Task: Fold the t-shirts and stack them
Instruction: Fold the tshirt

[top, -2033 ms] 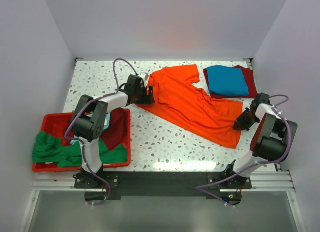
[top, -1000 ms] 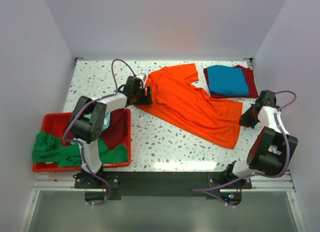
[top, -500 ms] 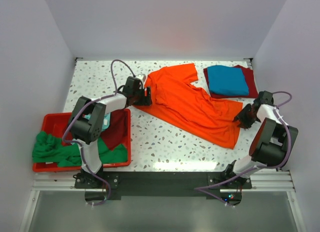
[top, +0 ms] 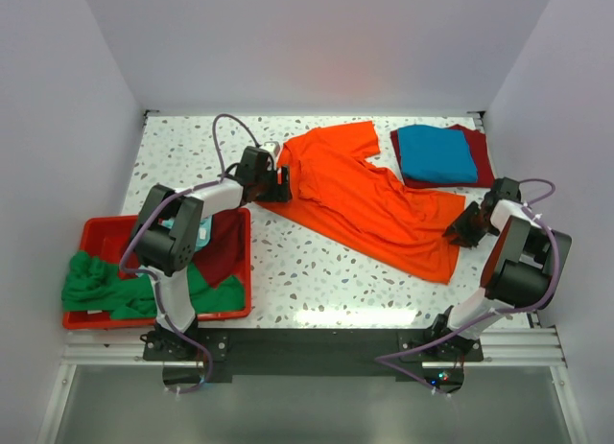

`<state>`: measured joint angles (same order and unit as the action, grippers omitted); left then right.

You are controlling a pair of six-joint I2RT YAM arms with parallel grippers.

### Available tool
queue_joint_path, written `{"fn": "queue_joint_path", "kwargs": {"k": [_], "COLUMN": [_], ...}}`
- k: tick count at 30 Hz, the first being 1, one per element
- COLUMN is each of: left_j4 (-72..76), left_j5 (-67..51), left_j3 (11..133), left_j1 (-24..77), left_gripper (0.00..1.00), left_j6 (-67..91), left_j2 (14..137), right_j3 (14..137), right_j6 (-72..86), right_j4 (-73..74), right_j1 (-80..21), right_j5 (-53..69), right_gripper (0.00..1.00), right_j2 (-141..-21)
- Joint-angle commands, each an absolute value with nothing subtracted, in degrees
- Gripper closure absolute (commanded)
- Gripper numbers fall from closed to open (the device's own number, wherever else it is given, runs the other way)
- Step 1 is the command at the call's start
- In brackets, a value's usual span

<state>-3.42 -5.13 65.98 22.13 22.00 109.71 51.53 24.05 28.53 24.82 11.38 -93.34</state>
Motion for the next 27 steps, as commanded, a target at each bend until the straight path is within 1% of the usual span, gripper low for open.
{"fn": "queue_joint_path", "kwargs": {"k": [1,7,14,27], "left_j4": [-6.8,-6.7,-7.0,-6.9], "left_j5": [-4.8,-5.2,-4.7,-4.7], "left_j3": [64.4,64.6,64.8,64.4], "left_j1": [21.4,21.4,21.4,21.4], "left_gripper": [0.24,0.24,0.24,0.24], "left_j6": [23.0,22.9,22.9,22.9], "left_j2": [109.8,110.0,110.0,109.9], "right_j3": [51.9,51.7,52.1,53.1], "right_j6": [23.7,23.7,23.0,22.3], "right_j4": [26.4,26.4,30.5,32.6], "right_j1": [24.9,24.9,24.9,24.9], "right_j5": [12.0,12.7,11.8,13.4], "right_gripper": [0.65,0.66,0.66,0.66], "right_j2": [-94.6,-95.1,-92.4,-91.7]}}
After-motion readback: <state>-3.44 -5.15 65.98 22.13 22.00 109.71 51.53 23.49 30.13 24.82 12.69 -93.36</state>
